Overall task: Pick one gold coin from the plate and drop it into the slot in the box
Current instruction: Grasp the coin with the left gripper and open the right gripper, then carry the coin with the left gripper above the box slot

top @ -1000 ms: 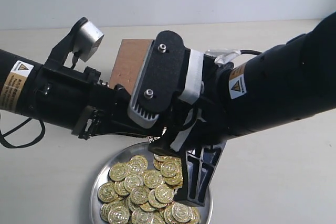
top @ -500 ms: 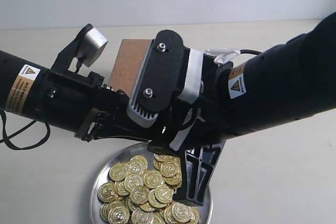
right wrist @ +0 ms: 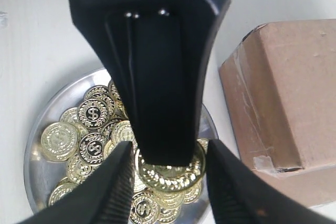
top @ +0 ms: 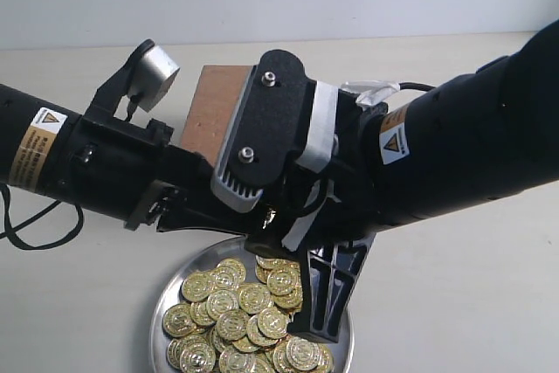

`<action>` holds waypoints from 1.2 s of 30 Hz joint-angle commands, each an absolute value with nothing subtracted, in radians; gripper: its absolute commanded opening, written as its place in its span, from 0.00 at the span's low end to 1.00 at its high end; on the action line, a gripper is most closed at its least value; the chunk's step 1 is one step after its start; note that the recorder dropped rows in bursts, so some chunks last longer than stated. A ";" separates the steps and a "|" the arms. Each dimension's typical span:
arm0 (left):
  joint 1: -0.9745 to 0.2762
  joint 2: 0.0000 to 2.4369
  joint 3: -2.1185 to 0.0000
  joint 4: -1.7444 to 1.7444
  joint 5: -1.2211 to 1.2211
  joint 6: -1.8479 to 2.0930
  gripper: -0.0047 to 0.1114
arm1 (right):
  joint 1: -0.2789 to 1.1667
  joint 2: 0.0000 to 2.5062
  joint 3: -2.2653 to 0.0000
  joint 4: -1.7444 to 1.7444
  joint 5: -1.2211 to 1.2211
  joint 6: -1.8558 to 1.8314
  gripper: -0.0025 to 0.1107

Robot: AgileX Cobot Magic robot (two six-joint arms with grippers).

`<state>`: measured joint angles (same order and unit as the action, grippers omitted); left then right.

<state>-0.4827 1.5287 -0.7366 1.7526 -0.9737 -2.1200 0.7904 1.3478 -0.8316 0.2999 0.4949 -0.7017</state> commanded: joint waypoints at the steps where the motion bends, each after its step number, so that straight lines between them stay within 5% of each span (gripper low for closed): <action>1: -0.488 1.529 -0.745 1.744 -0.973 -2.122 0.04 | 0.792 1.340 -0.837 0.304 0.482 -0.703 0.26; 14: -0.488 1.529 -0.745 1.744 -0.973 -2.120 0.04 | 0.792 1.340 -0.837 0.304 0.480 -0.703 0.27; 22: -0.488 1.529 -0.745 1.744 -0.970 -2.107 0.04 | 0.792 1.340 -0.837 0.287 0.468 -0.653 0.56; 29: -0.488 1.529 -0.747 1.744 -0.843 -2.072 0.04 | 0.792 1.260 -0.837 0.252 0.521 -0.574 0.61; 32: -0.488 1.529 -0.809 1.744 -0.731 -2.072 0.04 | 0.792 1.169 -0.837 0.230 0.632 -0.464 0.53; 36: -0.488 1.529 -0.922 1.744 -0.613 -2.104 0.04 | 0.792 1.108 -0.837 0.232 0.730 -0.377 0.18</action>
<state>-0.4827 1.5287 -0.8838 1.7562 -0.6774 -2.0849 0.7904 1.1312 -0.8316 0.2373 0.6885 -0.4242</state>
